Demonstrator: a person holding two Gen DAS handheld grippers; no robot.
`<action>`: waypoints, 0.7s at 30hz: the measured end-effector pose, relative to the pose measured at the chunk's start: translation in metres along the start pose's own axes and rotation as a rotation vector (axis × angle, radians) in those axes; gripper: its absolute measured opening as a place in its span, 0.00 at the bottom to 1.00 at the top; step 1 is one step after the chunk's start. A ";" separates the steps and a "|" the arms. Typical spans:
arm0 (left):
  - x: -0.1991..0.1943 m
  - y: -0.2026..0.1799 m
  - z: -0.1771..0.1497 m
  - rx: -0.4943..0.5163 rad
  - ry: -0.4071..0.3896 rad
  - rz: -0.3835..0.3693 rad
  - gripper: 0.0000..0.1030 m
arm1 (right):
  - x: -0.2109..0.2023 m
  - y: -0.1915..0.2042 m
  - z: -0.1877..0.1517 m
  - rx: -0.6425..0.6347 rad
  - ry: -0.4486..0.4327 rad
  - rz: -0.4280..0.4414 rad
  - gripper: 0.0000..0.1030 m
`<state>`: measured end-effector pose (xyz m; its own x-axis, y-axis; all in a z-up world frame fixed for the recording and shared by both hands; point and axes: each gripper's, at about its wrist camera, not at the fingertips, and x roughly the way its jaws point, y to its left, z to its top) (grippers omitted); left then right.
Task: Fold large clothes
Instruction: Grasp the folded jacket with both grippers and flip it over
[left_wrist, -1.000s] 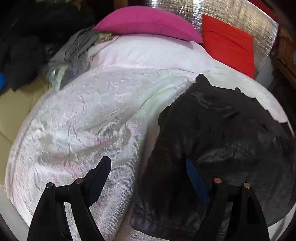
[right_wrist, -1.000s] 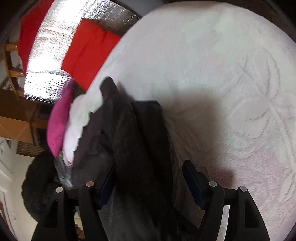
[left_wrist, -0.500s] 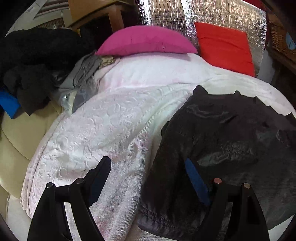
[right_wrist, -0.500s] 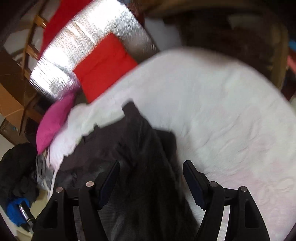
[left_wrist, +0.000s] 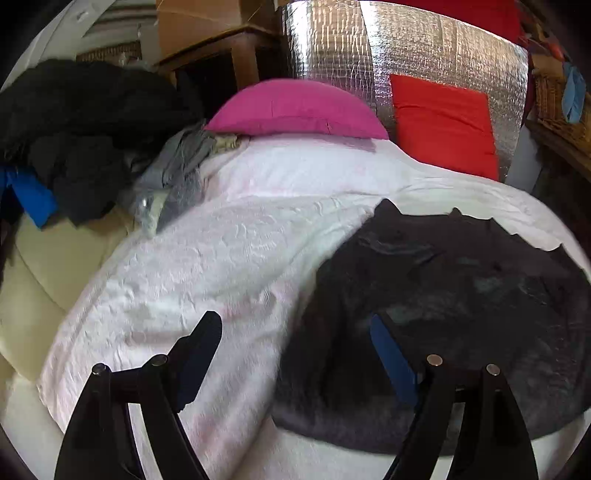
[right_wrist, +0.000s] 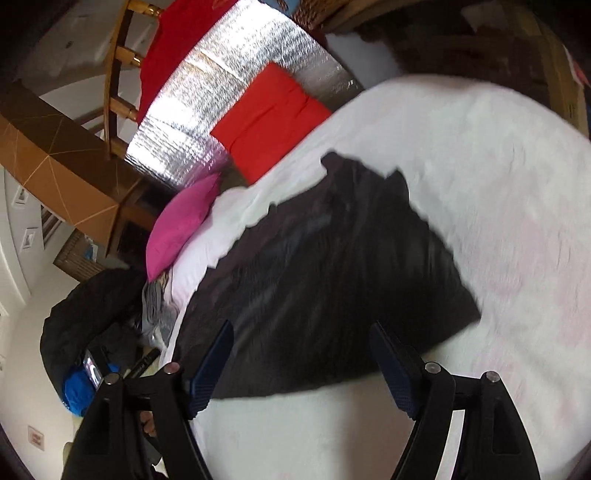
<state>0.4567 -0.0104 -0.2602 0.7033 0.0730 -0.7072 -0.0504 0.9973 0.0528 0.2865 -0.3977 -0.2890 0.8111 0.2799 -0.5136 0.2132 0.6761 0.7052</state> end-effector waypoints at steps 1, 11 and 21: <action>-0.002 0.003 -0.007 -0.041 0.034 -0.039 0.81 | 0.005 -0.002 -0.005 0.019 0.014 0.005 0.77; 0.038 0.009 -0.081 -0.501 0.416 -0.389 0.84 | 0.044 -0.045 -0.034 0.333 0.098 0.088 0.77; 0.068 0.027 -0.075 -0.714 0.348 -0.430 0.90 | 0.074 -0.068 -0.024 0.483 0.013 0.098 0.79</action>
<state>0.4499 0.0217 -0.3597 0.5143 -0.4258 -0.7445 -0.3431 0.6934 -0.6336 0.3189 -0.4067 -0.3866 0.8340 0.3369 -0.4370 0.3664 0.2541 0.8951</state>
